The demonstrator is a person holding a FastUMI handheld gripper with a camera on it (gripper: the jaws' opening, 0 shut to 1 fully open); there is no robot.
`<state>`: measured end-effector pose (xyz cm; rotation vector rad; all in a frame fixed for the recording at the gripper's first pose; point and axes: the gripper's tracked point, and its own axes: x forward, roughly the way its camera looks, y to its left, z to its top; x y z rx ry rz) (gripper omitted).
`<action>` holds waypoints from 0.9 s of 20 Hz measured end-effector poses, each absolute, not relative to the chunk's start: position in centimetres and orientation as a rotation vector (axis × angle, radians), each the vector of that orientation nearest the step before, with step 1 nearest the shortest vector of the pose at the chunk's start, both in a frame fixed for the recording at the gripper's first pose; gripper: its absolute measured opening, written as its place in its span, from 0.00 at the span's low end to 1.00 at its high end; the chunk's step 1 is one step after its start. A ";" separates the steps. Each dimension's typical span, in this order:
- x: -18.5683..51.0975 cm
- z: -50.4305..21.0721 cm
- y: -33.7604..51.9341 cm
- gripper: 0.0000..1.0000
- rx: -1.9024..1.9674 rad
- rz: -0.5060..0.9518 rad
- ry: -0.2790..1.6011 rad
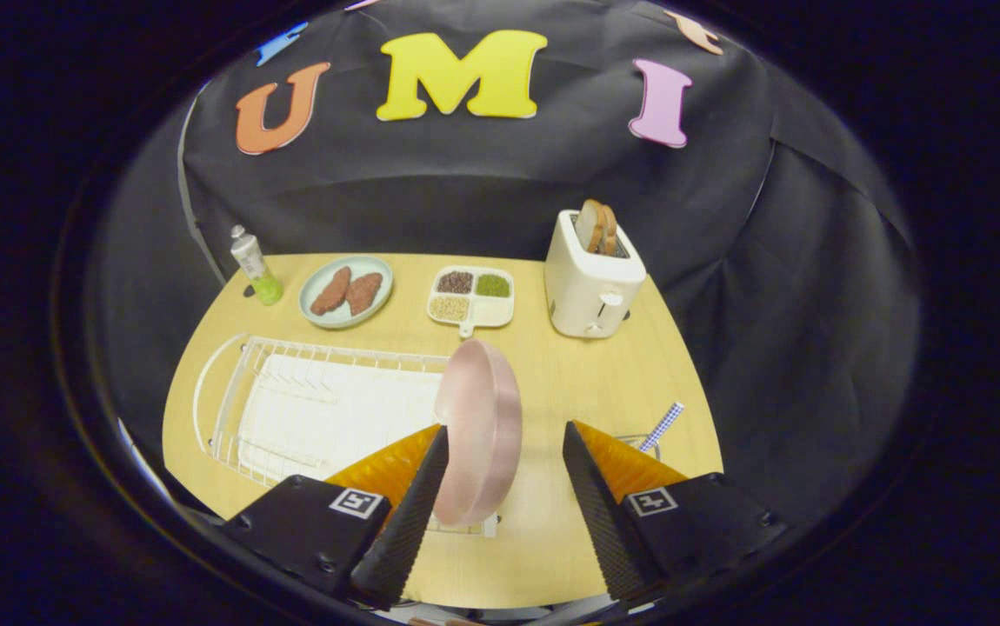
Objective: Take the plate from the dish rack, then take the spoon from the basket and place it into the plate.
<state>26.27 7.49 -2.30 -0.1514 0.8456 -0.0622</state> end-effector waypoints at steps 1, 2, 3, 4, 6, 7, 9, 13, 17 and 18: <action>27.0 -2.7 7.3 0.84 -0.163 -0.085 0.873; 27.6 -2.8 6.7 0.81 -0.183 -0.125 0.893; 28.1 -2.8 6.1 0.74 -0.202 -0.170 0.907; 28.4 -2.9 5.8 0.66 -0.211 -0.204 0.913; 28.4 -3.1 6.5 0.50 -0.226 -0.220 0.928; 28.4 -3.3 6.9 0.39 -0.229 -0.232 0.930; 28.4 -3.3 6.6 0.23 -0.289 -0.278 0.919; 27.9 -3.2 6.3 0.17 -0.406 -0.391 0.900; 27.5 -2.8 7.6 0.12 -0.529 -0.476 0.835; 27.4 -2.7 7.8 0.12 -0.546 -0.491 0.823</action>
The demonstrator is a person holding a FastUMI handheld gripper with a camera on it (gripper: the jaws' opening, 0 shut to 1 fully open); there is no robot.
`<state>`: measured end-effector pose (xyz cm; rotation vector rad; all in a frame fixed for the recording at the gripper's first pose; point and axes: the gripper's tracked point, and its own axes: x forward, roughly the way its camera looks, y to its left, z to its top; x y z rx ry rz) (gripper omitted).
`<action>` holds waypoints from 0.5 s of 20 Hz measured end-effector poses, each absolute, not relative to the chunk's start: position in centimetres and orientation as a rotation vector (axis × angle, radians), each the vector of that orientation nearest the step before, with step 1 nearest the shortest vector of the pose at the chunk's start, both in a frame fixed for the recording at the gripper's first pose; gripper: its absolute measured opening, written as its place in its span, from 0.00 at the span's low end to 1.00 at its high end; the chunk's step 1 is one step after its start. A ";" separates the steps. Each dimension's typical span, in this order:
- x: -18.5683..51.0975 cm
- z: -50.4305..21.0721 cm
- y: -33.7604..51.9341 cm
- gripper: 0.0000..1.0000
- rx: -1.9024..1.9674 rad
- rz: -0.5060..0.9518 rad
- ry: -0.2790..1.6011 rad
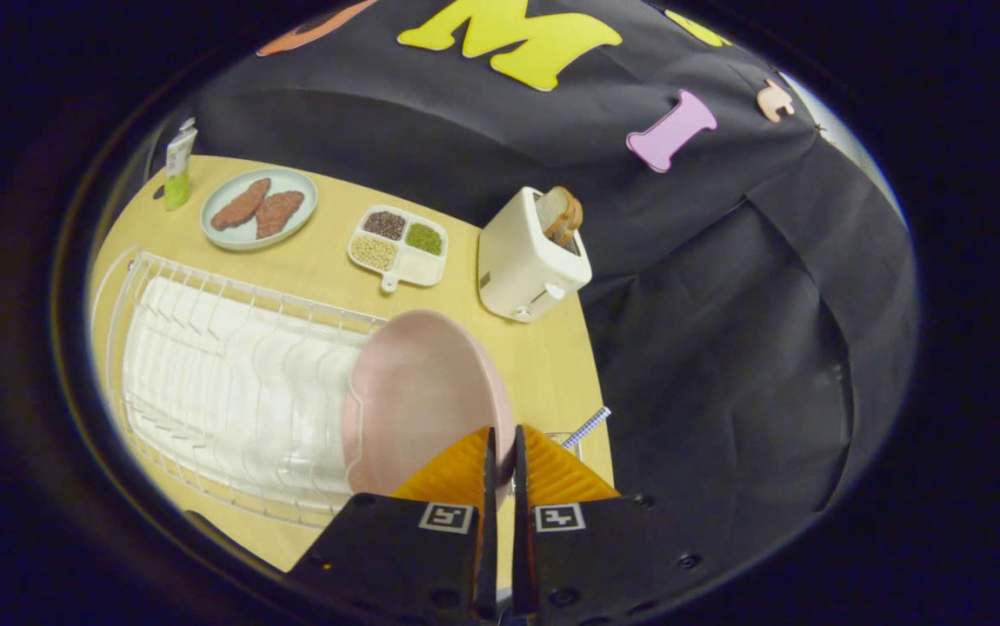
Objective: Take the plate from the dish rack, then take the spoon from the basket and place it into the plate.
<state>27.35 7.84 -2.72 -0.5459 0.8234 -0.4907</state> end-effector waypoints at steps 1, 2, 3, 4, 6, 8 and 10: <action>27.1 -2.6 8.1 0.12 -0.556 -0.507 0.817; 27.1 -2.5 8.4 0.12 -0.555 -0.513 0.808; 27.1 -2.5 8.5 0.11 -0.550 -0.520 0.802; 26.9 -2.4 8.4 0.11 -0.550 -0.526 0.801; 26.5 -2.2 8.5 0.11 -0.548 -0.534 0.798; 26.1 -2.1 8.4 0.11 -0.538 -0.539 0.796; 25.8 -2.1 8.2 0.11 -0.521 -0.541 0.793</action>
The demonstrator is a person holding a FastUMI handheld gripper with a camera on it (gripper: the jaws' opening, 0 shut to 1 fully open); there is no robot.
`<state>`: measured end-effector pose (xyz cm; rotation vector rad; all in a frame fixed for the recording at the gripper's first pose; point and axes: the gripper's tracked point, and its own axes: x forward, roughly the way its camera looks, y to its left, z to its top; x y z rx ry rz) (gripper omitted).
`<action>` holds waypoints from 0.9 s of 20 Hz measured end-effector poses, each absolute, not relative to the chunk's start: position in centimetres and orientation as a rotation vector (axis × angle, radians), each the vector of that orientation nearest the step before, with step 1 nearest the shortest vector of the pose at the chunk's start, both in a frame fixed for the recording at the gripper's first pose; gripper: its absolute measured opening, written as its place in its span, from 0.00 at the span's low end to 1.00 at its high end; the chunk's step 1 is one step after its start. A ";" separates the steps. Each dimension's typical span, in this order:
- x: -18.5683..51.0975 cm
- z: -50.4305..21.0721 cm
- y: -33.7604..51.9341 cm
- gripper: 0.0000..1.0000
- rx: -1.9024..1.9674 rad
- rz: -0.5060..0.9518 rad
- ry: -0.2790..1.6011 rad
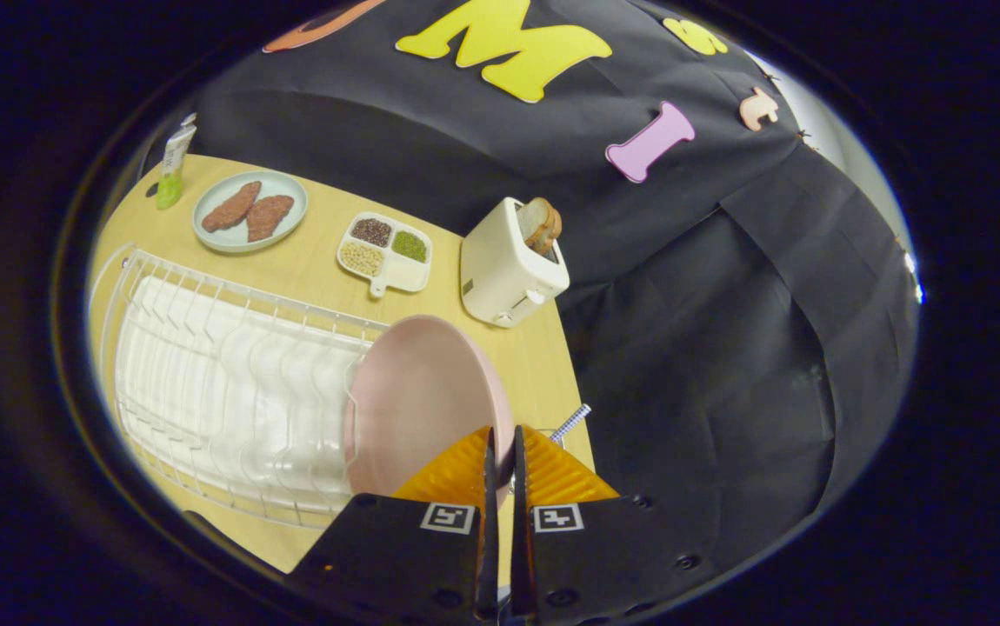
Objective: Take the plate from the dish rack, then take the spoon from the basket and place it into the plate.
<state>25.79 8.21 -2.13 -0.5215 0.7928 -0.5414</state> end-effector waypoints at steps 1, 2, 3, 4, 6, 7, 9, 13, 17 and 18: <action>25.6 -2.1 8.2 0.11 -0.511 -0.540 0.789; 25.6 -2.1 8.2 0.11 -0.504 -0.541 0.785; 25.6 -2.0 8.1 0.11 -0.499 -0.548 0.779; 25.6 -1.7 8.0 0.11 -0.498 -0.559 0.771; 26.0 -1.2 8.2 0.11 -0.509 -0.576 0.728; 26.3 -0.7 8.4 0.11 -0.526 -0.588 0.695; 26.5 0.8 8.2 0.11 -0.598 -0.646 0.608; 25.4 1.5 10.1 0.11 -0.651 -0.631 0.538; 22.6 2.3 11.5 0.11 -0.615 -0.513 0.469; 21.7 2.2 11.5 0.11 -0.593 -0.479 0.460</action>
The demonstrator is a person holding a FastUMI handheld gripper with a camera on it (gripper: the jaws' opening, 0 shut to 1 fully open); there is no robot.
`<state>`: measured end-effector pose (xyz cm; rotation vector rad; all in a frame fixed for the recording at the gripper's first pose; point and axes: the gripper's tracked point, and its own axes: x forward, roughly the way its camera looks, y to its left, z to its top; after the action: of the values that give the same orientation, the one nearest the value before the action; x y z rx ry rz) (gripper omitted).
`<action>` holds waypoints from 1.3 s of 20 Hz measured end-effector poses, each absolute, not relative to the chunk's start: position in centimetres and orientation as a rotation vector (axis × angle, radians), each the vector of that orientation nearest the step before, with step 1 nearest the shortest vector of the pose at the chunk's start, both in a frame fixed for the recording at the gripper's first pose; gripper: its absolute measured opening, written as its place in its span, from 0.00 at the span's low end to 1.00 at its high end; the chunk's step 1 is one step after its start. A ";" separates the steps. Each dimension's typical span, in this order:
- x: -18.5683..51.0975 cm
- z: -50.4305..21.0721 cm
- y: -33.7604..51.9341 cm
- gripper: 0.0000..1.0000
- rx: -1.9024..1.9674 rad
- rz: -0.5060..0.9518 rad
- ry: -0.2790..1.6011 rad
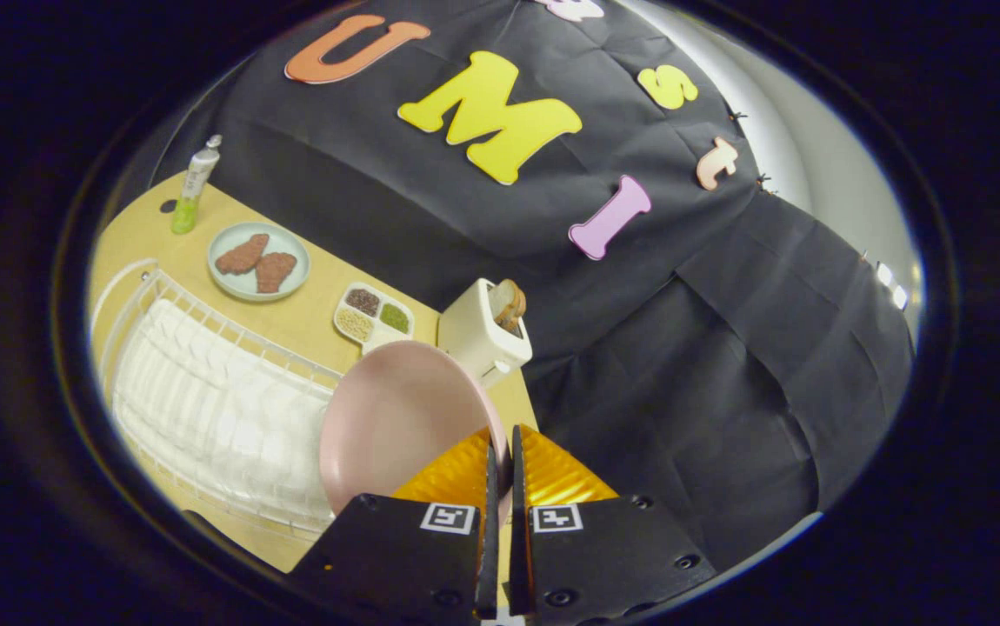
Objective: Take the plate from the dish rack, then take the spoon from the basket and place it into the plate.
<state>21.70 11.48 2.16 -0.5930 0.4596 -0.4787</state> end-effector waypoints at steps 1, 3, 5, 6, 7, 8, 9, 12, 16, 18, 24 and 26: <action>20.6 2.0 11.4 0.11 -0.554 -0.440 0.449; 17.8 1.3 11.3 0.11 -0.466 -0.345 0.427; 15.0 0.1 10.6 0.11 -0.390 -0.267 0.403; 13.7 -0.4 10.1 0.11 -0.354 -0.237 0.388; 12.4 -0.9 9.6 0.11 -0.315 -0.217 0.372; 11.2 -1.5 9.2 0.11 -0.274 -0.196 0.358; 10.2 -2.3 9.1 0.11 -0.237 -0.167 0.353; 7.7 -5.6 9.0 0.11 -0.105 -0.089 0.364; 6.5 -11.9 9.5 0.11 0.086 -0.012 0.474; 6.7 -15.0 9.6 0.11 0.166 0.017 0.543; 8.2 -21.9 8.4 0.11 0.148 -0.002 0.683; 8.5 -22.9 7.1 0.11 0.129 -0.036 0.707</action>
<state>8.48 7.14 -22.91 0.1293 0.7068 -0.0365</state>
